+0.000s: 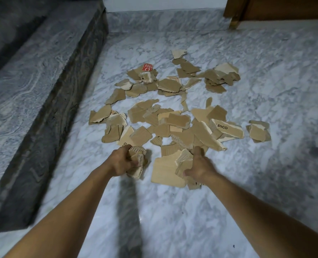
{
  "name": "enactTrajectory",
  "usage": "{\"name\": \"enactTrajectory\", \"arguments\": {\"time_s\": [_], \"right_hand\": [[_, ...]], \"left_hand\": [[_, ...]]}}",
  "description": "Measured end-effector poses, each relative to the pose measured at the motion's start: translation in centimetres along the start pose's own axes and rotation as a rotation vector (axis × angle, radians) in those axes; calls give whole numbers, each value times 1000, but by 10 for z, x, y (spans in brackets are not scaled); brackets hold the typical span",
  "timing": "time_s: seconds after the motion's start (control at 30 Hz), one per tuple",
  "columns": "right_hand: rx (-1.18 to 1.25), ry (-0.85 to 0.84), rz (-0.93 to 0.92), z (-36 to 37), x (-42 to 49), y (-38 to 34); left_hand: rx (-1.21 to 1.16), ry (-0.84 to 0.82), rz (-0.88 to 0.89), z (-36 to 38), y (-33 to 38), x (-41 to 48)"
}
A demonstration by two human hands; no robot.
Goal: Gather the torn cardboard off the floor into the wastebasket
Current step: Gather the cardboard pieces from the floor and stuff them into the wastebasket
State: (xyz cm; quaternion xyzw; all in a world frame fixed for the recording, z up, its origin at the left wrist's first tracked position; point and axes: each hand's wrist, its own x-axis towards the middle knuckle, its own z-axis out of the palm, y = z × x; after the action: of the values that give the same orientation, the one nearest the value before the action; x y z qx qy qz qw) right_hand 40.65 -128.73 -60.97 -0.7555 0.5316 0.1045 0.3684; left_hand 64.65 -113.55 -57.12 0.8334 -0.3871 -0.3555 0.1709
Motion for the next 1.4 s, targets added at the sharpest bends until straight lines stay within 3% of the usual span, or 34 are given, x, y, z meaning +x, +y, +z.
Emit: {"name": "enactTrajectory", "arguments": {"time_s": [0.13,0.27,0.37,0.47,0.7,1.07,1.3,1.4], "right_hand": [[-90,-179,-36,-44,0,-20],[-432,-305,-190,-39,6,-55],[-780,-272,-295,-7,10,-63],[-927,-163,-369,8,10,-61],[-816,-124,-383,7,6,-54],[-851,-129,-377,1,9,-62],[-702,-311,-288,-36,5,-58],[-661,-226,-292,-52,15,-69]], "left_hand": [[-38,-24,-46,-6,-7,0],[-60,-34,-28,-6,-9,-2],[-78,-63,-6,0,-17,-7],[-8,-86,-5,-2,-25,-13],[-30,-85,-26,0,-27,-17],[22,-70,-27,2,-23,-17],[20,-84,-32,-1,-24,-12],[-7,-73,-25,0,-20,-11]]}}
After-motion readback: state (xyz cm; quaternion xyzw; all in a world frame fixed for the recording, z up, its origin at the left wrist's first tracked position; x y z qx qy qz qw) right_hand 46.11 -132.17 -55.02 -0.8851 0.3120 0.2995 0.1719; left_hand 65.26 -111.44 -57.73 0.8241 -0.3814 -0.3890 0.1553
